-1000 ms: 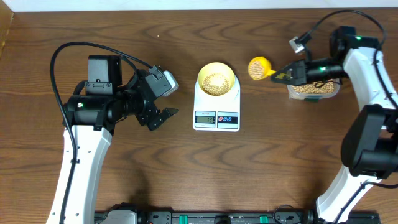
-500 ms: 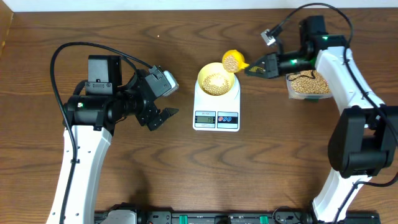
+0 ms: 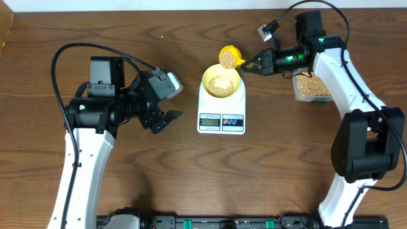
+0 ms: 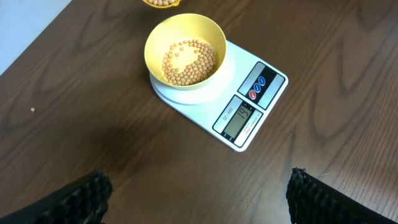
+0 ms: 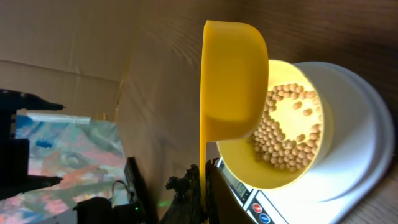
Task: Scoop item into bowl and weigh 50g on scale
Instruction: 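Lift the scoop and carry it over the yellow bowl, then tilt the scoop and pour soybeans gradually into the bowl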
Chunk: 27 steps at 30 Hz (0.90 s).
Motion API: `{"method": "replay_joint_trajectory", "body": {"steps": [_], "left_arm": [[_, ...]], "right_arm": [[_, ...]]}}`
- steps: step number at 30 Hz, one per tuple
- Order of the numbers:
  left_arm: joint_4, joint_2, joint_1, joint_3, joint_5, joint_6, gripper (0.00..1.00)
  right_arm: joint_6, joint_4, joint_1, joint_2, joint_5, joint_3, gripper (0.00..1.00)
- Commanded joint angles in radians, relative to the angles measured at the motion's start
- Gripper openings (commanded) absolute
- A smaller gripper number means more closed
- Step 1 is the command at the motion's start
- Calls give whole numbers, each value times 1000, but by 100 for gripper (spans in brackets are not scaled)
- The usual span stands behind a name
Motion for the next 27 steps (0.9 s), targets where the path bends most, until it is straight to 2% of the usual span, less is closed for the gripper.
{"method": "replay_joint_trajectory", "body": {"steps": [1, 7, 19, 27], "left_arm": [[-2, 8, 4, -7, 13, -10, 92], [-2, 8, 4, -7, 13, -10, 92], [-2, 8, 4, -7, 13, -10, 92], [-2, 8, 4, -7, 13, -10, 92]], "right_arm": [[14, 11, 5, -10, 24, 11, 1], [-13, -5, 37, -10, 81, 35, 1], [-152, -298, 142, -10, 397, 223, 1], [-151, -337, 192, -10, 540, 267, 1]]}}
